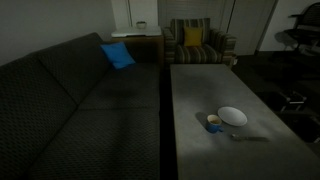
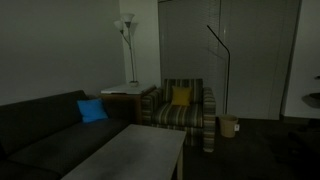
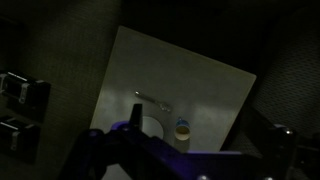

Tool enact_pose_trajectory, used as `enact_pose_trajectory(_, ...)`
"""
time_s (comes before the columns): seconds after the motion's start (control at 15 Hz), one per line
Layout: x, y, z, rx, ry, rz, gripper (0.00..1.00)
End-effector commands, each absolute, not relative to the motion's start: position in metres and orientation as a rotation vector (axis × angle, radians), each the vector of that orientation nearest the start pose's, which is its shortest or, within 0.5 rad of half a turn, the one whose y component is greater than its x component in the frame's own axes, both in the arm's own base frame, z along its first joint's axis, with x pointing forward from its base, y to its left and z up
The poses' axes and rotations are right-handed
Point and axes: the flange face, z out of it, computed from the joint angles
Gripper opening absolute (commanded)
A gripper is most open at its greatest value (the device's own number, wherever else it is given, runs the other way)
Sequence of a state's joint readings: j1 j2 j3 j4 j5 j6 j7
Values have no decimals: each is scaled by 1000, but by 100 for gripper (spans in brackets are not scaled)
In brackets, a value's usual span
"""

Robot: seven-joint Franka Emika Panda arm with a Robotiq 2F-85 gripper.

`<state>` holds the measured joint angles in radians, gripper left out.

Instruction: Place the blue mug on the white plate

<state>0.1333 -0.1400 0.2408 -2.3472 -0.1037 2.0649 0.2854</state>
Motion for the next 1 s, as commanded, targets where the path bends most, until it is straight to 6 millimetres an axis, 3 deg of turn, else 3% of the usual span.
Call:
enact_pose_trajectory(0.0, 447, 163, 362, -3302, -296, 178, 100)
enact_pose_trajectory(0.2, 481, 141, 334, -3250, -419, 175, 100)
enact_pose_trajectory(0.4, 516, 115, 288, -3162, -565, 367, 100)
enact_pose_trajectory(0.47, 486, 126, 319, -3220, -484, 262, 100)
enact_pose_trajectory(0.6, 506, 112, 291, -3187, -530, 338, 100)
enact_pose_trajectory(0.73, 515, 112, 280, -3177, -539, 360, 100)
enact_pose_trajectory(0.8, 504, 120, 283, -3203, -588, 325, 100)
enact_pose_trajectory(0.93, 502, 129, 279, -3235, -713, 284, 100)
